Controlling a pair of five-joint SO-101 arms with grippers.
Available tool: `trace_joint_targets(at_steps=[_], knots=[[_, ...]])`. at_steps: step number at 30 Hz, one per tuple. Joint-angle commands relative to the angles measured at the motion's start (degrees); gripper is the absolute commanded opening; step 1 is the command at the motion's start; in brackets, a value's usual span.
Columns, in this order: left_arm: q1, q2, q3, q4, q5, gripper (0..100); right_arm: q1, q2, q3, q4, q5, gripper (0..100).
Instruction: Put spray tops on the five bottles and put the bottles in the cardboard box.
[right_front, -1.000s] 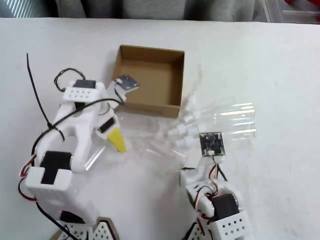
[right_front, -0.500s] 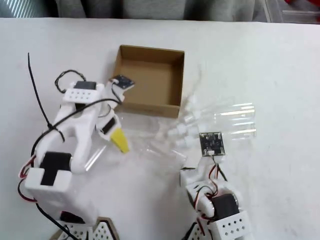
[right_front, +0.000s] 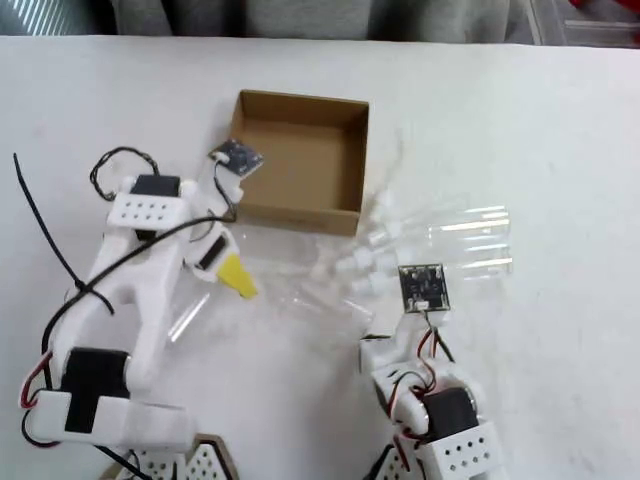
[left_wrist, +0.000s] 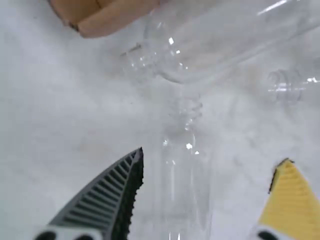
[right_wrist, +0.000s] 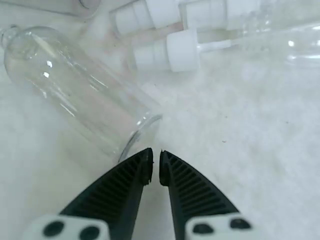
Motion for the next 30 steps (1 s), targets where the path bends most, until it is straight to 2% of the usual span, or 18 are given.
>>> trace_joint_targets(at_steps=[1, 7, 30], knots=[[-2.86, 0.4, -0.18, -4.92, 0.7, 39, -0.57, 0.04, 0.26, 0.92, 0.35, 1.6], [-5.67, 0.4, 1.32, -6.51, 0.09, 39, -0.57, 0.04, 0.26, 0.92, 0.44, 1.6], [-2.24, 6.2, 3.52, -10.2, 0.44, 39, -0.57, 0.04, 0.26, 0.92, 0.44, 1.6]])
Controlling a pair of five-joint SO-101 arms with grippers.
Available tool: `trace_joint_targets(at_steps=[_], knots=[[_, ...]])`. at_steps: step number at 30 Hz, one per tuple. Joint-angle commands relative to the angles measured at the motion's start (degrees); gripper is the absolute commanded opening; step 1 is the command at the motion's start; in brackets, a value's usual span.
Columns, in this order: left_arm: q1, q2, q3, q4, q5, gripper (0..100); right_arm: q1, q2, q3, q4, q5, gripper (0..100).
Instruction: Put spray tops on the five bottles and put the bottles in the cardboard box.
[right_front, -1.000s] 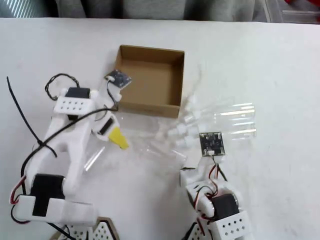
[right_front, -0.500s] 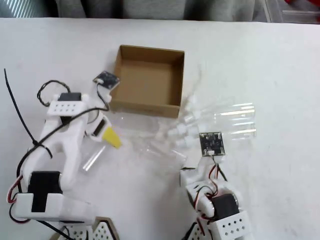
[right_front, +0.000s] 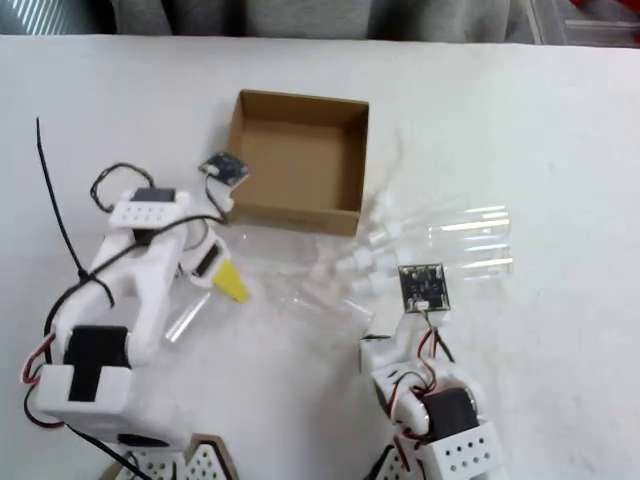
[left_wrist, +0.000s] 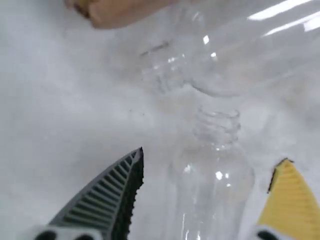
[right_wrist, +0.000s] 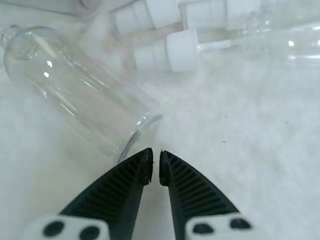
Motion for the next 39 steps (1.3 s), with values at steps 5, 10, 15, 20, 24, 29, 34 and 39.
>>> trace_joint_targets(at_steps=[5, 10, 15, 20, 24, 29, 34, 39], knots=[[1.01, 0.04, -0.44, -1.05, 0.18, 39, -0.57, 0.04, 0.26, 0.92, 0.44, 1.6], [2.68, 0.22, -0.26, -1.05, 0.18, 39, -0.57, 0.04, 0.26, 0.92, 0.44, 1.6], [3.47, 2.15, -0.88, -0.53, 0.18, 32, -0.57, 0.04, 0.26, 0.92, 0.44, 1.6], [3.47, 3.03, -1.76, 1.14, -1.14, 32, -0.57, 0.04, 0.26, 0.92, 0.44, 1.6], [3.47, 3.03, -1.58, 1.23, -1.23, 31, 0.13, 0.04, 0.26, 0.92, 0.44, 1.6], [3.47, 3.03, -1.76, 1.23, -1.32, 31, 1.01, 0.04, 0.26, 0.92, 0.44, 1.6], [3.56, 3.03, -2.46, 0.35, -0.88, 32, 1.01, 0.04, 0.26, 0.92, 0.44, 1.6], [3.56, 3.03, -2.9, -0.7, -0.97, 32, 1.1, 0.04, 0.26, 0.92, 0.44, 1.6]])
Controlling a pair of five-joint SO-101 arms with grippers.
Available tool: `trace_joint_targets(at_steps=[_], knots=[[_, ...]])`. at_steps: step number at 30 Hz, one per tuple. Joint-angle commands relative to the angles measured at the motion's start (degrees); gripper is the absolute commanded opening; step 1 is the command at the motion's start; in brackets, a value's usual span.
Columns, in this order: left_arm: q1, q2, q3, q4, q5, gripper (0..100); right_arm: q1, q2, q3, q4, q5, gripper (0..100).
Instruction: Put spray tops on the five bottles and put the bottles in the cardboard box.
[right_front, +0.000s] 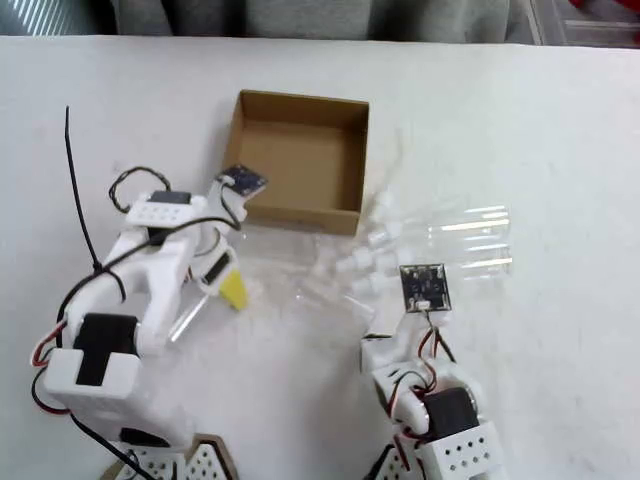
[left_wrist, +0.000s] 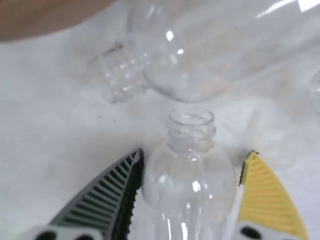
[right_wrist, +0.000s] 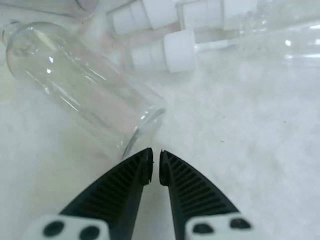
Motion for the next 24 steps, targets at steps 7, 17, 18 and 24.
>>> trace_joint_targets(at_steps=[7, 17, 18, 24], knots=[[0.75, -0.92, -3.08, -1.32, -0.53, 32, 0.66, 0.04, 0.26, 0.92, 0.44, 1.6], [0.75, -0.57, -6.33, 1.67, -0.62, 32, 0.66, 0.04, 0.26, 0.92, 0.44, 1.6], [0.75, -0.48, -6.07, 1.58, -0.62, 32, 0.66, 0.04, 0.26, 0.92, 0.44, 1.6], [0.48, -0.31, -5.27, 1.23, -0.62, 31, 0.66, 0.04, 0.26, 0.92, 0.44, 1.6]])
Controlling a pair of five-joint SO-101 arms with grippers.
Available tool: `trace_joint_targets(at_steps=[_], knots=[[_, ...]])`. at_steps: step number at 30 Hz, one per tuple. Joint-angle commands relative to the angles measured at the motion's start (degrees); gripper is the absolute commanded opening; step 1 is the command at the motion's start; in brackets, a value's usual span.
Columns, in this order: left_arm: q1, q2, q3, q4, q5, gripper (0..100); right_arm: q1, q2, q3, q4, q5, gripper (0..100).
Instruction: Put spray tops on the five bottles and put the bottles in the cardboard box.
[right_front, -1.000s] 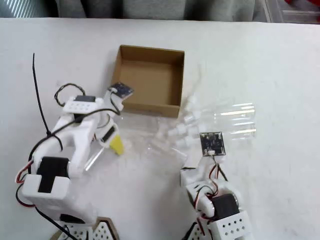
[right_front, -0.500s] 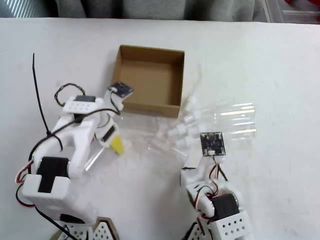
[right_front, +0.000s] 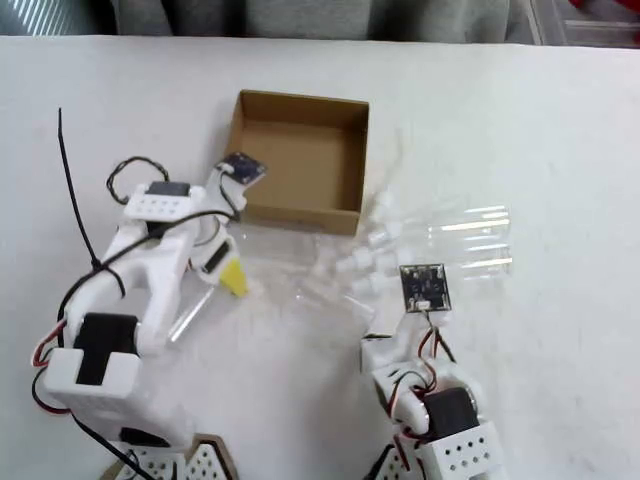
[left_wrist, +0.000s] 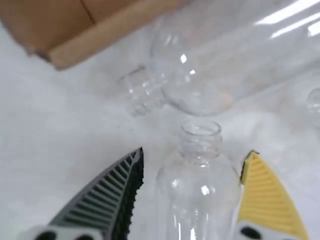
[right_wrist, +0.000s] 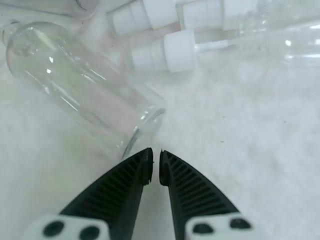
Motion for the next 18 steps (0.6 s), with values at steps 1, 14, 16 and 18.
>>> trace_joint_targets(at_steps=[1, 14, 16, 18], knots=[[0.57, -0.31, -0.62, -0.44, -0.62, 31, 0.66, 0.04, 0.26, 0.92, 0.44, 1.6], [0.75, -0.48, 1.49, -1.58, -0.62, 10, 0.66, 0.04, 0.26, 0.92, 0.44, 1.6], [0.84, -0.48, 1.49, -1.49, -0.62, 12, 0.66, 0.04, 0.26, 0.92, 0.44, 1.6], [0.84, -0.48, 1.41, -1.05, -0.62, 12, 0.66, 0.04, 0.26, 0.92, 0.44, 1.6]])
